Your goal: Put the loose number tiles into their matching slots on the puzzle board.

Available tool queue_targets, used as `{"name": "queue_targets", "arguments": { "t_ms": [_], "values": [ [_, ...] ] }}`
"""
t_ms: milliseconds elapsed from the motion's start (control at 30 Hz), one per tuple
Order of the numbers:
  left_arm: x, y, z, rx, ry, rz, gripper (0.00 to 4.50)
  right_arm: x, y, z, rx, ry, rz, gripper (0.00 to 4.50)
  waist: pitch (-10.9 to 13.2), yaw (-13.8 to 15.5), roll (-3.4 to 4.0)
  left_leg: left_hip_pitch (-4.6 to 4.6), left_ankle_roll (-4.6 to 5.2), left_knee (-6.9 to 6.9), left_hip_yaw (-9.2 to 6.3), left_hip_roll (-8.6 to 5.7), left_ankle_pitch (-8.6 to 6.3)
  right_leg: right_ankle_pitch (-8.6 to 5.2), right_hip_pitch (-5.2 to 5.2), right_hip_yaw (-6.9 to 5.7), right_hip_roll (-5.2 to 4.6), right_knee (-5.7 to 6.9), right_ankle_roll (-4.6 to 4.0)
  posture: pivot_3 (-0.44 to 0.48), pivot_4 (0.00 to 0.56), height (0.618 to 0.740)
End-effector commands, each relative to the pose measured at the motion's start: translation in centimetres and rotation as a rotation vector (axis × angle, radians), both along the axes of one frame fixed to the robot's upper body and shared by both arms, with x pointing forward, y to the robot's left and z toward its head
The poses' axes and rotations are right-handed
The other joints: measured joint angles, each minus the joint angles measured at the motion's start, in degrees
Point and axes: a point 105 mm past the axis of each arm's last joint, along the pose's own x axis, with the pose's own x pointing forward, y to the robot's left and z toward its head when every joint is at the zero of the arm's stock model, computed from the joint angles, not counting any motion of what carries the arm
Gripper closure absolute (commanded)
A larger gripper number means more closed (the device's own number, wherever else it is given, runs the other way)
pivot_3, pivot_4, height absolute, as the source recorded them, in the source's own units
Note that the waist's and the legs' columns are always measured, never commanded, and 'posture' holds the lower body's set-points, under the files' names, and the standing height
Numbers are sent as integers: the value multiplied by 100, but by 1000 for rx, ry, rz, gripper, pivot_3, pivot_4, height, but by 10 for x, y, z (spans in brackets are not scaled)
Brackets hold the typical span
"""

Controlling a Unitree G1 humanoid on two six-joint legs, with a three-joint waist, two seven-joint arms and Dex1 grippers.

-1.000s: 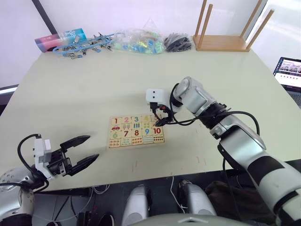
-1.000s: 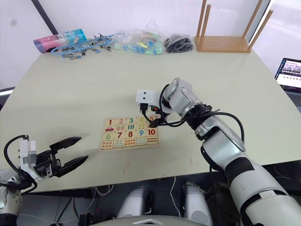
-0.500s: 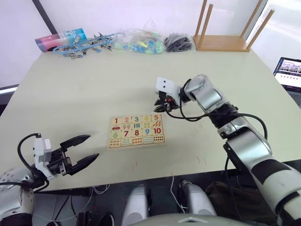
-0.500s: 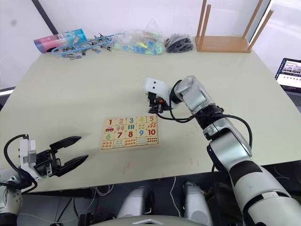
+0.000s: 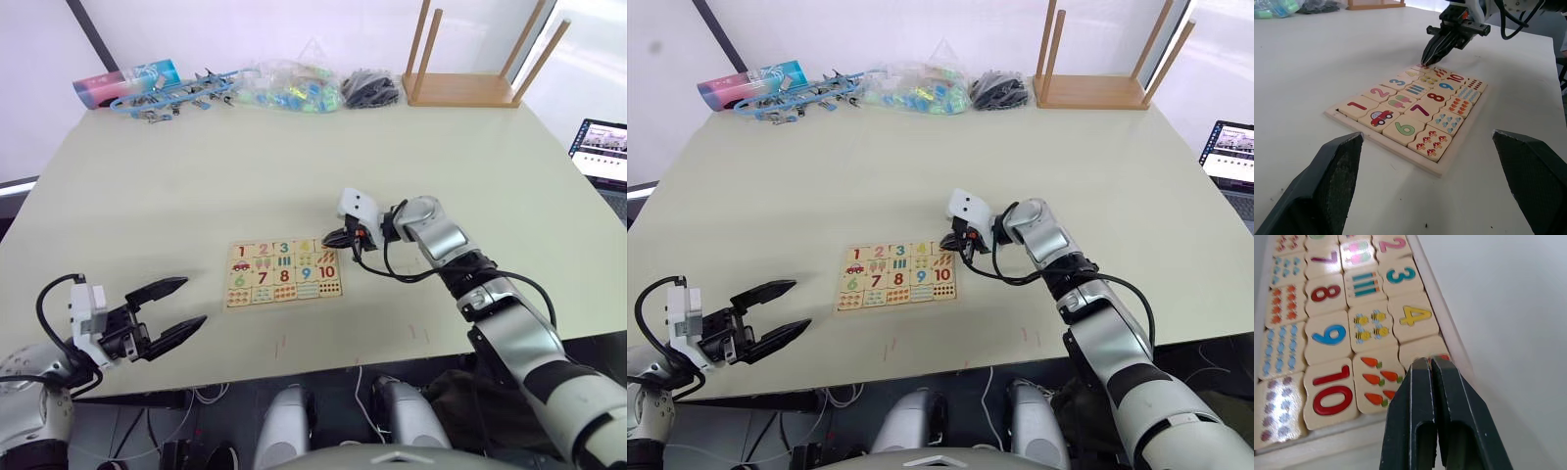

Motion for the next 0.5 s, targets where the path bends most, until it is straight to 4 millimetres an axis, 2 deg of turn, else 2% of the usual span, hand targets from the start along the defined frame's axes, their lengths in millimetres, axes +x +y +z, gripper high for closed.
{"name": "queue_targets", "arguments": {
  "t_ms": [33,300,433,500],
  "values": [
    [0,5,9,22,-28,5,0,2,-7,-8,-21,-7,-28,4395,-1,0,-1,1,0,0,0,0,0,0,1,0,0,0,0,0,150,737],
    [0,8,9,-1,-14,52,0,-5,-10,27,180,-48,-44,4395,0,16,0,0,0,3,-2,2,0,0,4,0,-1,-1,-1,0,150,737],
    [3,16,9,-22,-10,150,0,-15,-36,48,327,-114,-120,4395,0,29,-1,-5,0,2,-15,2,0,2,7,28,12,-1,5,0,150,737],
    [3,20,10,-38,-5,191,0,-20,-50,52,361,-133,-167,4395,-1,41,-1,-7,0,0,-25,-2,0,0,8,68,24,-3,8,0,150,737]
  ]
}}
